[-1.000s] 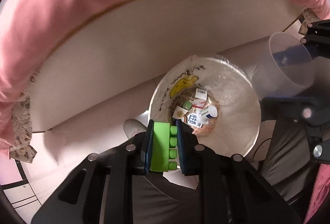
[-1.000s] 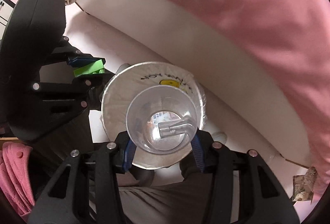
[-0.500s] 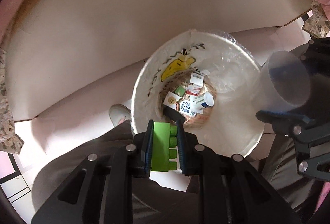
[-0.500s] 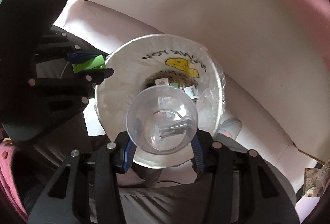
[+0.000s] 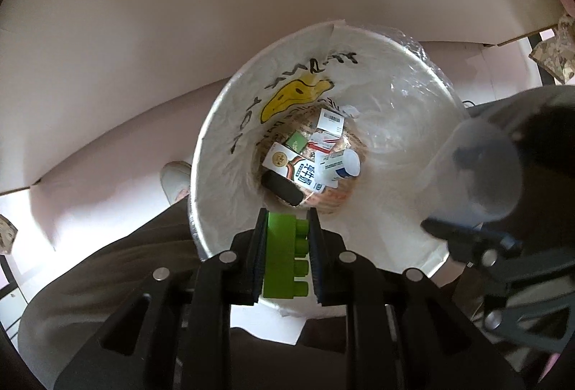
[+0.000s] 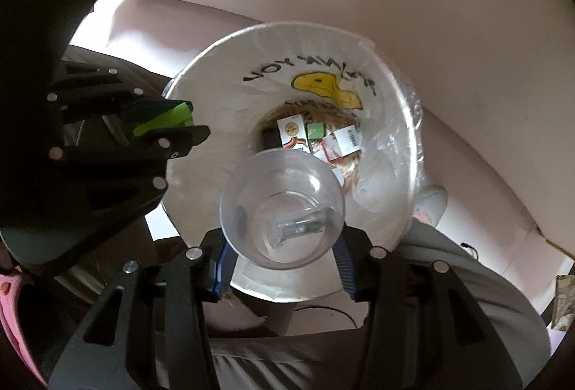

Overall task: Collect trash
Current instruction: 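Carry the green brick and clear cup with both tools over the white bin, then open the left tool to drop the green brick while the right tool releases the clear cup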

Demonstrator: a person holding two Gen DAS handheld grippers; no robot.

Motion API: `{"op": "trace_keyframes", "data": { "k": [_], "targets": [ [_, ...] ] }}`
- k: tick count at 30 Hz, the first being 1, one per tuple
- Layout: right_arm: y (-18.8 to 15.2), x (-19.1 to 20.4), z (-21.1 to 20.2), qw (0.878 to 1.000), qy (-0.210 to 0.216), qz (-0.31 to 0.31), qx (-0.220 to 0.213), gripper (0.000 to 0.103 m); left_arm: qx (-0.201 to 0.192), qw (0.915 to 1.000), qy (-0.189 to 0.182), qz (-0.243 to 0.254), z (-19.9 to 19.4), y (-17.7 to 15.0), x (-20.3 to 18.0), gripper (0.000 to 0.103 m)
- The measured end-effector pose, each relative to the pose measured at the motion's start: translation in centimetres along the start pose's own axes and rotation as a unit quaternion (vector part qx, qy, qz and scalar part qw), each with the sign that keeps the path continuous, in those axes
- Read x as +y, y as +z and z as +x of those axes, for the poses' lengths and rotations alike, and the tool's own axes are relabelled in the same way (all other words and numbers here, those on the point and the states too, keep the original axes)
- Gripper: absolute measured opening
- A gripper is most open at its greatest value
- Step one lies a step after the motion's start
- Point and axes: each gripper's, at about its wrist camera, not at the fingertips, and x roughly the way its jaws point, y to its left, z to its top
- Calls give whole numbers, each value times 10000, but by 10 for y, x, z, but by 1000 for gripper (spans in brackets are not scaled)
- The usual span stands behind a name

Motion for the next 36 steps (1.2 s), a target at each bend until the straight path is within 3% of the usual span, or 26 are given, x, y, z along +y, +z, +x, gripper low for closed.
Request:
{"op": "trace_keyframes", "data": {
  "k": [20, 32, 34, 36],
  "targets": [
    [12, -24, 58, 9945, 301, 908, 437, 48, 702, 9936, -561, -681, 62, 19, 8, 23],
    [18, -28, 100, 9904, 123, 1055, 883, 49, 996, 9910, -329, -832, 90, 25, 10, 24],
    [19, -30, 103, 9895, 48, 1093, 944, 58, 1003, 9909, -305, -840, 90, 26, 10, 43],
    [19, -31, 104, 9894, 56, 1111, 938, 60, 914, 9923, -215, -809, 86, 26, 10, 49]
  ]
}}
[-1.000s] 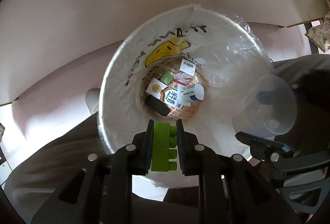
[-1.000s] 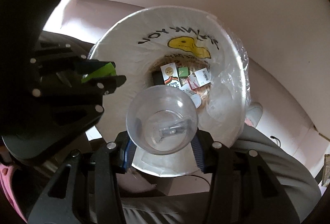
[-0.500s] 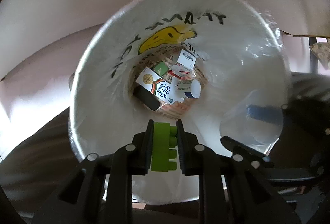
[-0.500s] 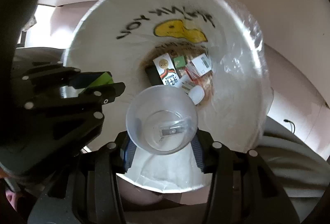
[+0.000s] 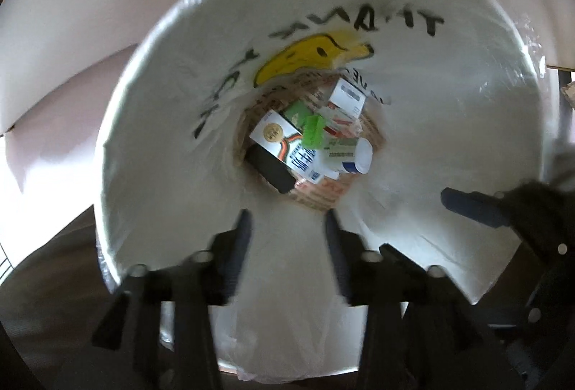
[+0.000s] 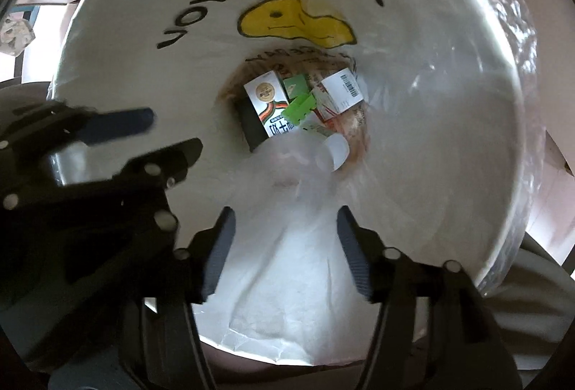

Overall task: Collect trash
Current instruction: 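Open the left tool to drop the green brick while the right tool releases the clear cup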

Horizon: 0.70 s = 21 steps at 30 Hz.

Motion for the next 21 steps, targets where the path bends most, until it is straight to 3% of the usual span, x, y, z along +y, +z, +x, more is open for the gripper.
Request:
{"op": "trace_keyframes", "data": {
  "k": [11, 21],
  "targets": [
    [-3, 7, -5, 9997, -128, -115, -149, 60, -102, 9999, 1, -8, -17, -6, 7, 52],
    [-14, 8, -32, 9979, -383, -162, -499, 60, -473, 9988, 13, -102, -49, -22, 10, 58]
  ]
}}
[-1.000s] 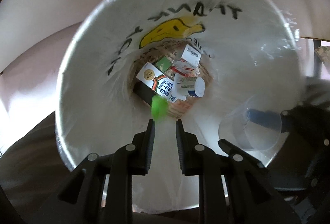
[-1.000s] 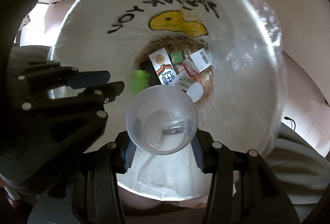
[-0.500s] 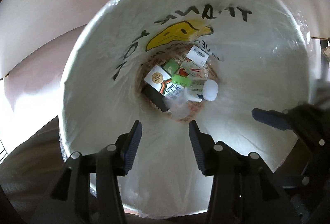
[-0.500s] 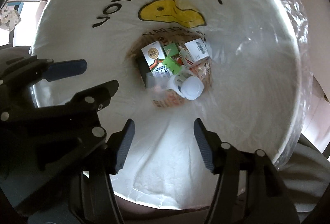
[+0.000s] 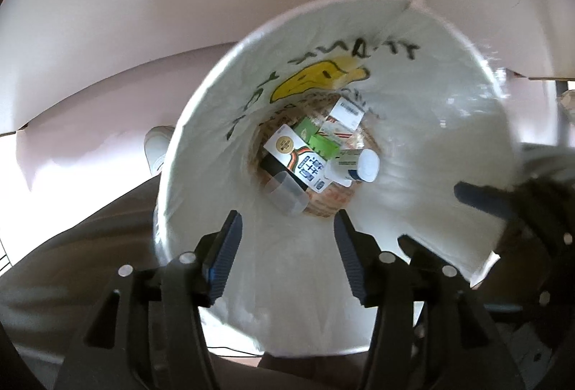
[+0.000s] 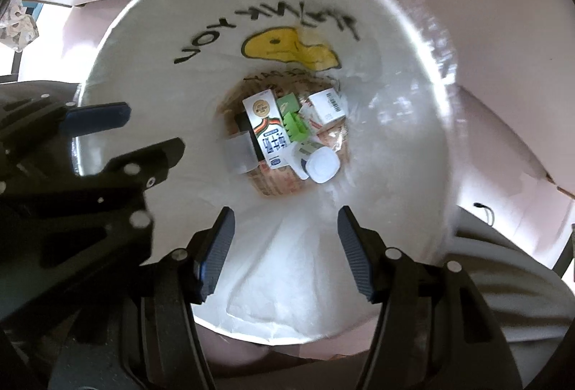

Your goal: Collect trash

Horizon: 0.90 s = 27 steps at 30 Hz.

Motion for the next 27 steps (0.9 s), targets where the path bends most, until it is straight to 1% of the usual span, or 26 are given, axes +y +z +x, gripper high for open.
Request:
{"op": "trace_keyframes", "data": {
  "k": [2, 3, 6, 7, 9, 11, 13, 17, 20, 22, 24, 25, 27],
  "targets": [
    [-4, -2, -10, 9999, -71, 14, -93, 62, -161, 9999, 14, 24, -14, -5, -1, 60],
    [-5, -2, -15, 9999, -73, 26, -137, 65, -254, 9996, 67, 63, -22, -8, -1, 61],
    [-13, -4, -37, 9991, -142, 69, -382, 66, -629, 9975, 253, 178, -47, -15, -2, 62],
    [-15, -4, -45, 9986, -164, 75, -495, 66, -740, 9967, 268, 171, -57, -18, 0, 62],
    [-21, -3, -62, 9973, -136, 80, -720, 68, -952, 9953, 177, 79, -78, -23, 7, 62],
    [-28, -1, -83, 9953, -124, 48, -956, 70, -1257, 9919, 187, 75, -102, -30, 8, 62],
    [-35, 1, -102, 9930, -172, 1, -1171, 71, -1583, 9868, 319, 119, -126, -39, 8, 67],
    [-52, 7, -142, 9869, -256, -143, -1585, 72, -2048, 9783, 296, 110, -172, -57, 10, 74],
    [-68, 13, -173, 9796, -355, -209, -1969, 72, -2455, 9684, 417, 134, -206, -74, 5, 79],
    [-78, 16, -192, 9741, -388, -228, -2217, 72, -2735, 9605, 494, 145, -228, -85, 2, 85],
    [-89, 19, -211, 9684, -409, -228, -2450, 77, -3019, 9516, 560, 157, -250, -100, -2, 89],
    [-94, 19, -218, 9656, -425, -230, -2555, 77, -3158, 9469, 586, 173, -260, -107, -4, 91],
    [-108, 22, -236, 9580, -516, -257, -2810, 79, -3384, 9389, 591, 229, -277, -121, -7, 91]
  ]
}}
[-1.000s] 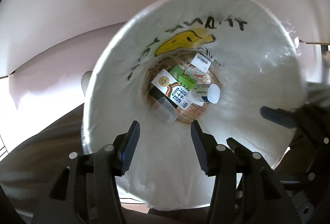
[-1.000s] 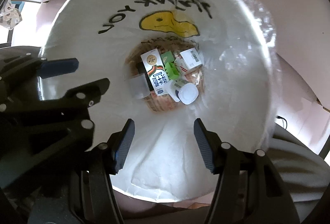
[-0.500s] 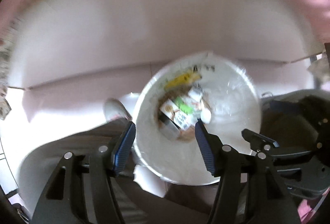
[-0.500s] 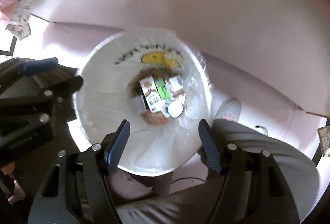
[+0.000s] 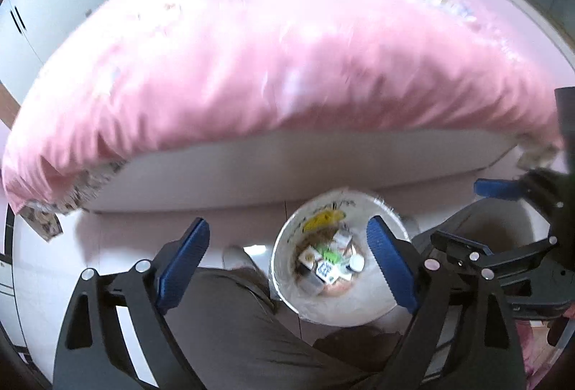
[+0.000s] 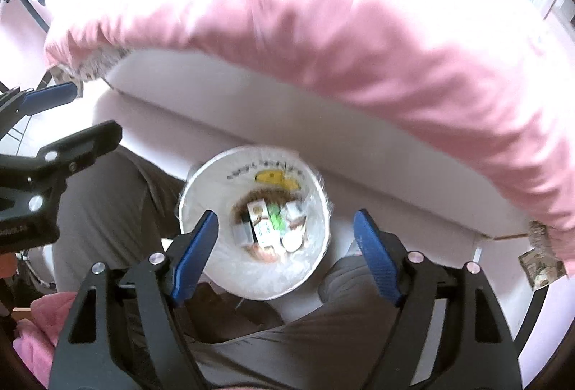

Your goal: Collect trash

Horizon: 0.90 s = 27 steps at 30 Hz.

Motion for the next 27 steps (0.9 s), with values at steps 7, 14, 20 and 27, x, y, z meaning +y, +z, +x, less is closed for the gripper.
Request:
{"op": "trace_keyframes", "data": {
  "k": [7, 14, 20, 27],
  "targets": [
    [-7, 7, -60, 9977, -68, 3, -678, 85, -556, 9984, -41, 119, -56, -11, -6, 94],
    [-25, 21, -103, 9914, -136, 84, -1301, 89, -1091, 9933, 343, 184, -101, -30, -15, 96],
    [-48, 29, -123, 9849, -254, 255, -1694, 89, -1234, 9903, 609, 179, -116, -44, -16, 97],
    [-70, 29, -144, 9722, -592, 397, -2228, 91, -1329, 9895, 554, 122, -125, -55, -20, 97]
  ]
}}
